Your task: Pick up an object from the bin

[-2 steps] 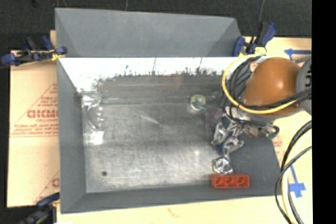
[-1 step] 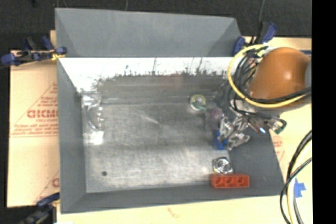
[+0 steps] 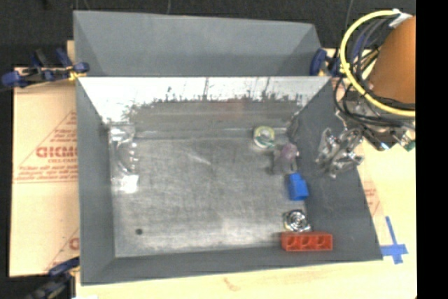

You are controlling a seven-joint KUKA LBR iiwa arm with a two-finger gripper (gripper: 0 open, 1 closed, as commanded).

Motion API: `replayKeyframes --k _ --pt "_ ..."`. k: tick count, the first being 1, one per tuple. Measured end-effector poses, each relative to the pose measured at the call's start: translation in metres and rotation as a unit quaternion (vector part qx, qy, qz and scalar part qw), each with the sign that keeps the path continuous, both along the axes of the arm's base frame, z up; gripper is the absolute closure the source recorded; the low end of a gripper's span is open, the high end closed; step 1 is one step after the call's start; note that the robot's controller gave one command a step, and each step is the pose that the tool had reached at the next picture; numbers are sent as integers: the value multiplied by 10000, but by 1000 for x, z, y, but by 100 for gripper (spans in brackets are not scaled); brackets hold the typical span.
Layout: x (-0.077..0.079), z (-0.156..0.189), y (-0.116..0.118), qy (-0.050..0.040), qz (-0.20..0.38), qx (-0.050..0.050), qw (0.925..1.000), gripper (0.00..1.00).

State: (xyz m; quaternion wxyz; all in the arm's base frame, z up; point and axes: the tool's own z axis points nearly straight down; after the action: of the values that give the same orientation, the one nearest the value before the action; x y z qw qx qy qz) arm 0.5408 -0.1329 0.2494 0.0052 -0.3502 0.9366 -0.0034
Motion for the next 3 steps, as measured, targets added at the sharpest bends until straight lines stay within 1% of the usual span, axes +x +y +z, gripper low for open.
replayKeyframes --k 1,2,3 --pt "-7 -127 13 81 -9 32 10000 100" --pt "-19 -134 5 57 599 10 9982 100" --pt "-5 -27 20 6 -781 22 9969 100"
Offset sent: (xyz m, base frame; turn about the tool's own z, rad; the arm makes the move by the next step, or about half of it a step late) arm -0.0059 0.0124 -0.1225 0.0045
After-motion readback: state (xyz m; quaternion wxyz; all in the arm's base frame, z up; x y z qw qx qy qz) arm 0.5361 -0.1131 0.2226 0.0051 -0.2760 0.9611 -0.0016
